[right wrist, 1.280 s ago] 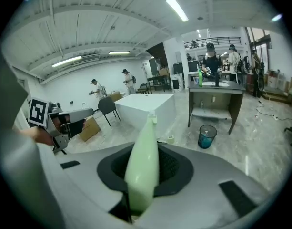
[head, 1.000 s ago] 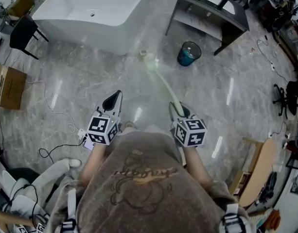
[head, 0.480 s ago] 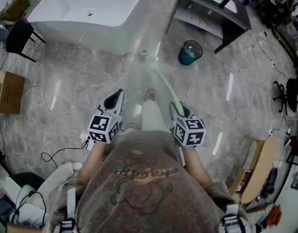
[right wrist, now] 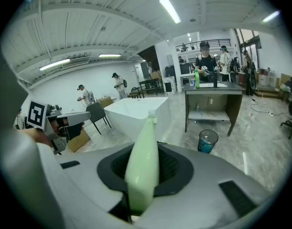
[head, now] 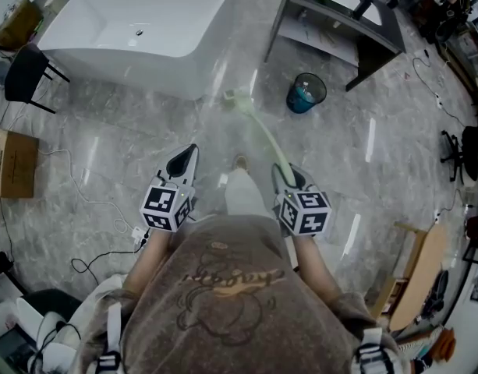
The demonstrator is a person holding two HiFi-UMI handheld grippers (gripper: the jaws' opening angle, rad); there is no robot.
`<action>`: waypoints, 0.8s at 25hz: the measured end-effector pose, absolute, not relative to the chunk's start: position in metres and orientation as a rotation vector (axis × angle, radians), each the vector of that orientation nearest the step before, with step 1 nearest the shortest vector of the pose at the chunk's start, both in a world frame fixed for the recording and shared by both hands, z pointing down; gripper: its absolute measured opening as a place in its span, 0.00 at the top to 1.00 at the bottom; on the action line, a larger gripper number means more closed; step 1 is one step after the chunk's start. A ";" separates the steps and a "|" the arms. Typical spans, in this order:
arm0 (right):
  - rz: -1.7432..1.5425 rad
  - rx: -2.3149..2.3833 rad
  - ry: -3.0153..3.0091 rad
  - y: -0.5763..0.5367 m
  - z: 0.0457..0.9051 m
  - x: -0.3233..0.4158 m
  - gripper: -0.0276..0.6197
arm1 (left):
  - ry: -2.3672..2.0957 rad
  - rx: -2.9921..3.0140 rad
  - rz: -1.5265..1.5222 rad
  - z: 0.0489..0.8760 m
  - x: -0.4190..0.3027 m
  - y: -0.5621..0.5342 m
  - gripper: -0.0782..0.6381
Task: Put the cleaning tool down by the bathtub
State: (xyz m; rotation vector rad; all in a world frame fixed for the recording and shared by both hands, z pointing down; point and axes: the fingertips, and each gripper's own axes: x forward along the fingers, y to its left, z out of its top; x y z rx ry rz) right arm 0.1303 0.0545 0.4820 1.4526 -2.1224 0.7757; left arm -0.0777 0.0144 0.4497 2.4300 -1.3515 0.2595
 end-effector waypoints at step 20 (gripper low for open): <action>0.764 1.346 -2.166 0.003 0.482 0.119 0.84 | -1.379 2.396 0.259 0.450 -0.066 -0.027 0.88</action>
